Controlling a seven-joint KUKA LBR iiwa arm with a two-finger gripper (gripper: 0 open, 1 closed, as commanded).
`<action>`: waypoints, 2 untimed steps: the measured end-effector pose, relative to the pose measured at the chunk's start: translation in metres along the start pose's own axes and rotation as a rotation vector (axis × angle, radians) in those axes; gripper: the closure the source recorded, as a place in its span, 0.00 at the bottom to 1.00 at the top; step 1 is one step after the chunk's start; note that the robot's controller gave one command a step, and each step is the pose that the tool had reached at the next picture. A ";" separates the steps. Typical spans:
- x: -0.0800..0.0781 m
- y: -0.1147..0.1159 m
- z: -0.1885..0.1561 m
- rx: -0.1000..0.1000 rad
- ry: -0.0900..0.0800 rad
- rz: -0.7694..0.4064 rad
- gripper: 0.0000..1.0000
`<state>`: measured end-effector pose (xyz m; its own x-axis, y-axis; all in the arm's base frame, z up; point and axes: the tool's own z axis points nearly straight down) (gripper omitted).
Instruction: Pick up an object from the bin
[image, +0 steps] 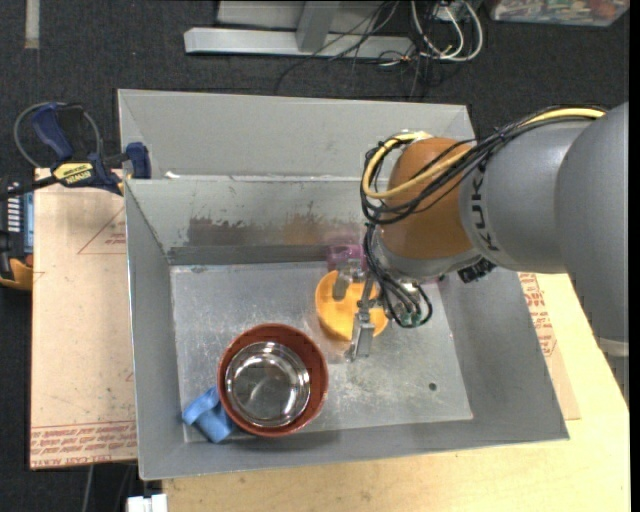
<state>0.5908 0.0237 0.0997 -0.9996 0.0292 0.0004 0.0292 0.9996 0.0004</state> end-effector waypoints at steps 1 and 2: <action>0.013 0.006 0.030 -0.001 -0.011 0.106 0.00; 0.009 -0.001 0.029 -0.002 -0.005 0.122 1.00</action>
Offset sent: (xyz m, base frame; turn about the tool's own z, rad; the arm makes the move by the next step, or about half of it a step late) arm -0.0099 -0.0018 -0.0297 0.1245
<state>0.5820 0.0229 0.0710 -0.9886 0.1505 -0.0043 0.1505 0.9886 0.0023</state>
